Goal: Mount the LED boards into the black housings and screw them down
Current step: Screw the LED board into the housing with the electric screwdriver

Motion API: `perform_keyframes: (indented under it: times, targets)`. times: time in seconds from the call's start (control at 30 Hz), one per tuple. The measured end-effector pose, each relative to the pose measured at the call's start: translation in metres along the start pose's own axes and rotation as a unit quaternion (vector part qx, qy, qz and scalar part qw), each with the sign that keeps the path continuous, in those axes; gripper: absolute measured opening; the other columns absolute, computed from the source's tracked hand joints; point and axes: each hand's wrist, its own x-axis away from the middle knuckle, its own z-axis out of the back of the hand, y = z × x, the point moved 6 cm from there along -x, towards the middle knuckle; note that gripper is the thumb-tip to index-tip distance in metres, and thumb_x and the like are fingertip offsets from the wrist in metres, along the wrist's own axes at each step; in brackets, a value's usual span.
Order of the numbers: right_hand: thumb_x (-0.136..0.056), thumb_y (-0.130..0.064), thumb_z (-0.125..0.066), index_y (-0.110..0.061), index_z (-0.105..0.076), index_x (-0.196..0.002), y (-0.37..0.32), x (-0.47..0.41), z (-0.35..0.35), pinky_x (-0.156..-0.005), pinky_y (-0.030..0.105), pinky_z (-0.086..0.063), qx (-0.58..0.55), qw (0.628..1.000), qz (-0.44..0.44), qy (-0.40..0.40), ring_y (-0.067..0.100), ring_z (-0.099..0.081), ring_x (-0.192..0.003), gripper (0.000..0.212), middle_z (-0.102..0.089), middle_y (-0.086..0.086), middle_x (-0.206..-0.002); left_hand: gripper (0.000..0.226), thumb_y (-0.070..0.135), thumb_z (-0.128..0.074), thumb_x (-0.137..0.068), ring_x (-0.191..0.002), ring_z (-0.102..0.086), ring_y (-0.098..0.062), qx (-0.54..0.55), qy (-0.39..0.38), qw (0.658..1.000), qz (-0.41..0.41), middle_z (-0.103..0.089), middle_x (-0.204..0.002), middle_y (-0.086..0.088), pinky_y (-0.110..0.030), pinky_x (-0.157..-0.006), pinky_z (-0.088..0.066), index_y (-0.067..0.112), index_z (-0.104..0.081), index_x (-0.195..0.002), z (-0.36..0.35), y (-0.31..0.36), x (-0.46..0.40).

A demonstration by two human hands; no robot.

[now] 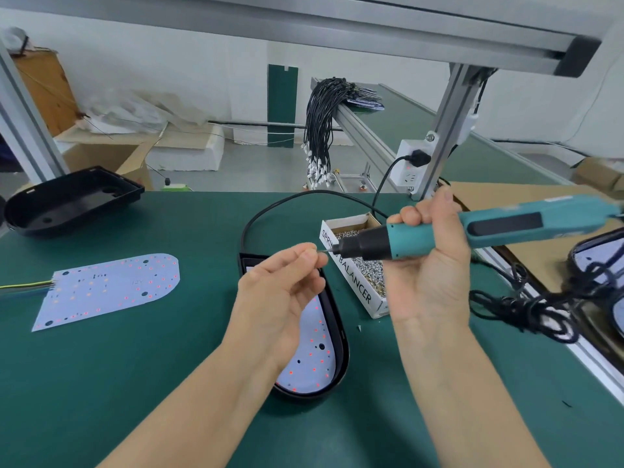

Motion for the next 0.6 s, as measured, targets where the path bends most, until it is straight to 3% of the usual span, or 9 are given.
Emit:
perform_keyframes:
  times: [0.27, 0.6]
  targets:
    - [-0.078, -0.022, -0.067, -0.019, -0.043, -0.072, -0.003, -0.003, -0.007, -0.068, 0.024, -0.047, -0.007, 0.999, 0.0, -0.036, 0.008, -0.049, -0.058, 0.025, -0.042, -0.006, -0.065, 0.001, 0.006, -0.065, -0.078, -0.052, -0.058, -0.011, 0.142, -0.004, 0.984, 0.108, -0.065, -0.068, -0.005, -0.016, -0.052, -0.053, 0.005, -0.066, -0.078, 0.002, -0.003, 0.001]
    - [-0.077, -0.02, -0.067, -0.02, -0.044, -0.071, -0.005, 0.001, -0.013, -0.068, 0.024, -0.047, 0.001, 0.999, -0.009, -0.042, 0.008, -0.048, -0.057, 0.024, -0.043, -0.007, -0.063, 0.011, 0.003, -0.066, -0.066, -0.052, -0.06, -0.012, 0.147, -0.028, 0.981, 0.127, -0.066, -0.069, -0.007, -0.018, -0.053, -0.055, 0.004, -0.07, -0.076, -0.001, -0.006, 0.003]
